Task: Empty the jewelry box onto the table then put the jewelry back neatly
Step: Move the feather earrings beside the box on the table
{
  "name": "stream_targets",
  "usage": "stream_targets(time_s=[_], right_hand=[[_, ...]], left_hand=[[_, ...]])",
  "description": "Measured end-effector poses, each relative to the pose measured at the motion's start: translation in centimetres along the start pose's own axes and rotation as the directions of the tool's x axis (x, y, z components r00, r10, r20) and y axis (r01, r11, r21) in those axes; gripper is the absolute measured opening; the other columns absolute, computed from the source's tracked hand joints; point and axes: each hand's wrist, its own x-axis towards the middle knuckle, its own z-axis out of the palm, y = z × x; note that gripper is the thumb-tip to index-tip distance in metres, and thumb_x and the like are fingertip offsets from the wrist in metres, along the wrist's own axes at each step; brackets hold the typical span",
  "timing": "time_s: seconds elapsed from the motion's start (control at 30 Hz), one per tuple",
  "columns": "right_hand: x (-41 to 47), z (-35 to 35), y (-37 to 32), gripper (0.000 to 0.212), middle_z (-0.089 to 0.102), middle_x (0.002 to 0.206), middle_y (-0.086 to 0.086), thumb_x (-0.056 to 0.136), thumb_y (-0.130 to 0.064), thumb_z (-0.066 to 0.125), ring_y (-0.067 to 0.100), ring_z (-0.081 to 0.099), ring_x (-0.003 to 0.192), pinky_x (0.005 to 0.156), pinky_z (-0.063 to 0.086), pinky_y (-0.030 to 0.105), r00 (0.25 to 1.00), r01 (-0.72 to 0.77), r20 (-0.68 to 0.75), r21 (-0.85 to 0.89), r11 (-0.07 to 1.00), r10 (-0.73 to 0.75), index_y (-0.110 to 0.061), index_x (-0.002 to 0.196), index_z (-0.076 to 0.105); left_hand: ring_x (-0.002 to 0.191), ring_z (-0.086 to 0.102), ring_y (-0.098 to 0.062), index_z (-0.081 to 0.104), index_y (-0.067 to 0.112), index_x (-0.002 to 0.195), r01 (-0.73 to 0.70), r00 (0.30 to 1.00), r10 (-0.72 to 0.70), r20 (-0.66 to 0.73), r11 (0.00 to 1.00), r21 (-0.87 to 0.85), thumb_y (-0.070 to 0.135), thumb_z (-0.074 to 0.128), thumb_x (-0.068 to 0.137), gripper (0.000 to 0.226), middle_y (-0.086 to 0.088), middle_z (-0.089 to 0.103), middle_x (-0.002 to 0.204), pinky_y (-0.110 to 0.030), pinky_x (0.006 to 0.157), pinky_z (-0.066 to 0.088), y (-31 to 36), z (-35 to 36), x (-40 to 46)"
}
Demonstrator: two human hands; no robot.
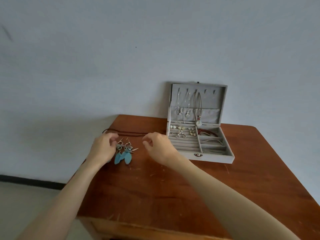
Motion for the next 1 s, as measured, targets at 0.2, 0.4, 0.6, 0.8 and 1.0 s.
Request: stream_targets(time_s=[0.2, 0.4, 0.6, 0.8, 1.0], right_hand=[[4.6, 3.1, -1.1, 0.031, 0.065, 0.117, 0.013, 0.094, -0.017, 0.044, 0.027, 0.06, 0.107, 0.092, 0.049, 0.034, 0.984, -0.175, 0.055, 0.103, 0.979, 0.17, -0.007, 0.117, 0.062], [7.3, 5.7, -1.1, 0.025, 0.062, 0.11, 0.012, 0.091, -0.02, 0.052, 0.029, 0.06, 0.099, 0.085, 0.051, 0.037, 0.992, -0.122, 0.037, -0.012, 0.992, 0.123, -0.007, 0.105, 0.068], [8.1, 6.6, -1.2, 0.014, 0.068, 0.101, 0.007, 0.089, -0.02, 0.059, 0.024, 0.064, 0.092, 0.083, 0.054, 0.037, 0.986, -0.163, -0.016, 0.048, 0.985, 0.164, -0.011, 0.094, 0.069], [5.7, 4.0, 0.0, 0.016, 0.07, 0.093, 0.006, 0.09, -0.021, 0.057, 0.013, 0.058, 0.075, 0.064, 0.044, 0.021, 0.98, -0.161, -0.076, 0.255, 0.953, 0.185, -0.01, 0.094, 0.069], [0.9, -1.7, 1.3, 0.008, 0.065, 0.071, -0.007, 0.086, -0.017, 0.062, 0.007, 0.056, 0.062, 0.057, 0.045, 0.016, 0.965, -0.088, -0.178, 0.465, 0.881, 0.191, -0.015, 0.082, 0.068]], left_hand=[[0.116, 0.054, -0.025, 0.062, 0.008, 0.118, 0.063, 0.997, -0.062, 0.04, 0.998, -0.018, 0.021, 0.053, 0.092, 0.03, -0.01, 0.06, 0.125, -0.031, 0.097, 0.039, -1.0, 0.5, 1.8], [0.109, 0.057, -0.022, 0.071, 0.011, 0.1, 0.067, 0.998, -0.067, 0.019, 0.997, -0.022, 0.027, 0.068, 0.082, 0.025, -0.009, 0.065, 0.115, -0.027, 0.084, 0.041, -1.3, 1.6, 3.2], [0.099, 0.062, -0.02, 0.074, 0.012, 0.088, 0.127, 0.968, -0.138, 0.209, 0.99, 0.066, 0.016, 0.061, 0.086, 0.013, -0.005, 0.071, 0.099, -0.026, 0.076, 0.045, -0.7, 0.7, 4.0], [0.109, 0.054, -0.021, 0.061, 0.025, 0.09, 0.012, 0.973, -0.05, 0.226, 0.986, 0.166, 0.028, 0.048, 0.093, 0.014, 0.007, 0.065, 0.103, -0.042, 0.097, 0.038, 0.3, 0.4, 2.6], [0.087, 0.061, -0.002, 0.061, 0.02, 0.097, 0.047, 0.986, 0.034, 0.164, 0.883, -0.468, 0.015, 0.055, 0.091, 0.009, 0.007, 0.071, 0.084, -0.016, 0.071, 0.042, 4.7, -1.6, -0.3]])
